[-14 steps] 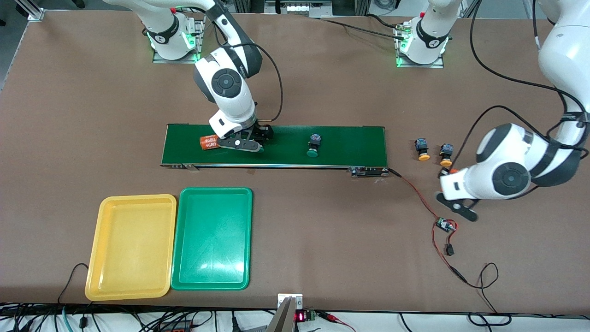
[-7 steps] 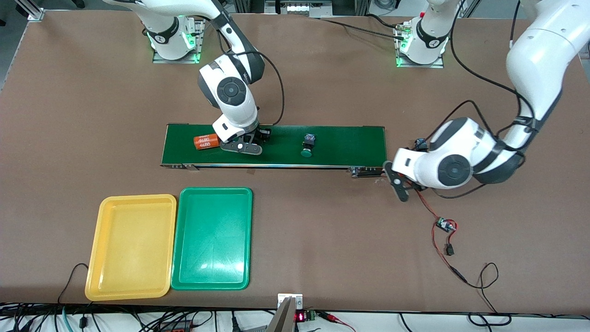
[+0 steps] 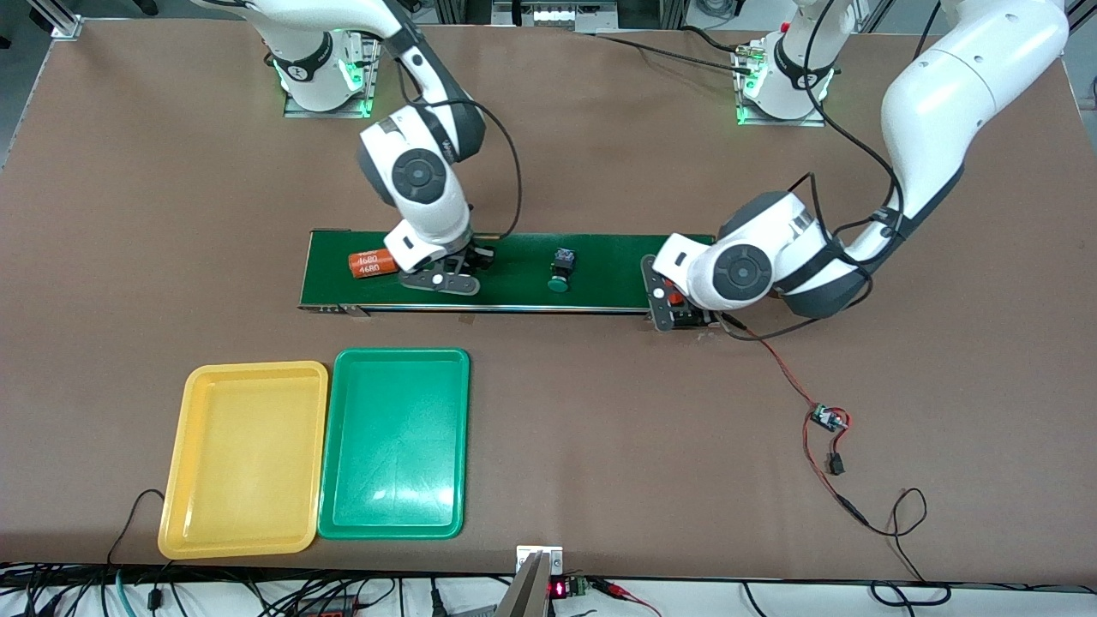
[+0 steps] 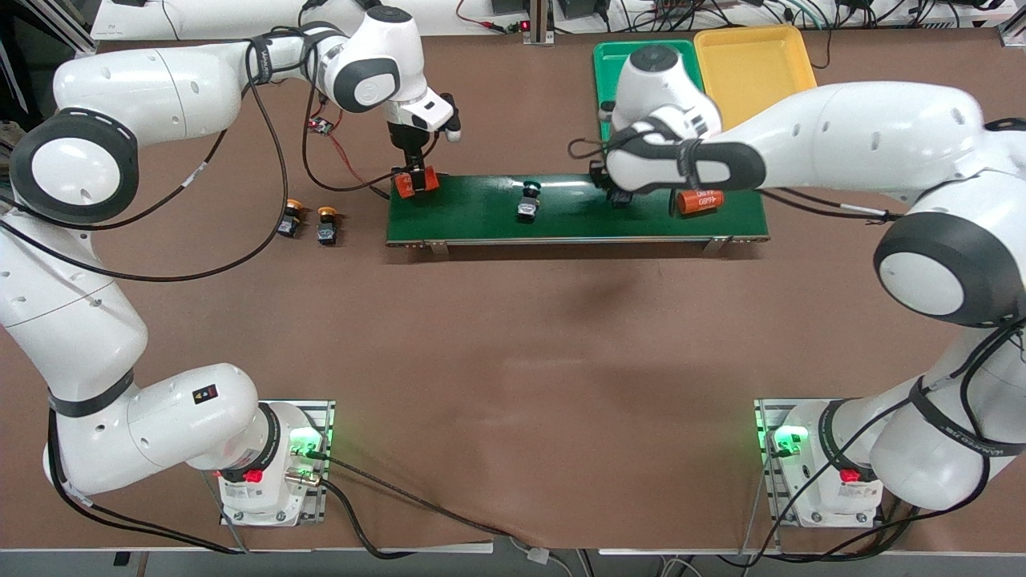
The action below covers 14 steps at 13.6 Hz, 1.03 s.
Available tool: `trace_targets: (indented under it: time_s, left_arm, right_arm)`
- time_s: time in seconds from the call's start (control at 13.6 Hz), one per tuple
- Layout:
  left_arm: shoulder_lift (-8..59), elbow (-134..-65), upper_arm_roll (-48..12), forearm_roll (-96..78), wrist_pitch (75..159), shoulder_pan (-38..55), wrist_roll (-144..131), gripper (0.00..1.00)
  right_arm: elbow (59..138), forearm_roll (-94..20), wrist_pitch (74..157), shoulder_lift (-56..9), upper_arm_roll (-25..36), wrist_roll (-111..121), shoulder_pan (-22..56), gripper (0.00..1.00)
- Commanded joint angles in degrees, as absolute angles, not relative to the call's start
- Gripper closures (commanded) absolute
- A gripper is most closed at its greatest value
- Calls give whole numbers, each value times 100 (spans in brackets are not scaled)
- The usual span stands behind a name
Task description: Sort buttons by color to trays
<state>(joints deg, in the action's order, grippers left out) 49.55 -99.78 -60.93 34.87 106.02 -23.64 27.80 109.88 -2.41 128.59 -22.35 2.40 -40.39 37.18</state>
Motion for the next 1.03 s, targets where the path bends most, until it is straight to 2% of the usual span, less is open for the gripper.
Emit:
trace_targets:
  time_s: [0.0, 0.15, 0.22, 0.3, 0.66, 0.96]
  left_arm:
    - [4904, -10072, -6144, 3401, 10784, -2128, 2708, 78]
    - [4904, -10081, -6109, 3419, 10811, -1830, 2244, 75]
    - [4904, -10081, -6100, 3445, 10811, -1750, 2024, 60]
    - [4904, -10081, -6100, 3498, 10819, -1723, 1995, 1]
    - [4773, -9967, -6178, 3498, 10723, -1889, 2004, 0]
    - [4676, -9678, -6652, 3472, 10311, -2810, 1934, 0]
  right_arm:
    - [10375, -290, 11772, -1820, 211, -3508, 3218, 84]
    - [9863, -246, 11374, -1881, 211, -3420, 2920, 84]
    - [9800, -229, 11373, -1890, 211, -3280, 2787, 84]
    - [9817, -220, 11364, -1890, 220, -3113, 2664, 84]
    - [9607, 70, 11469, -2205, 220, -2515, 2014, 84]
    - [9011, 35, 11706, -2697, 535, -1910, 1951, 83]
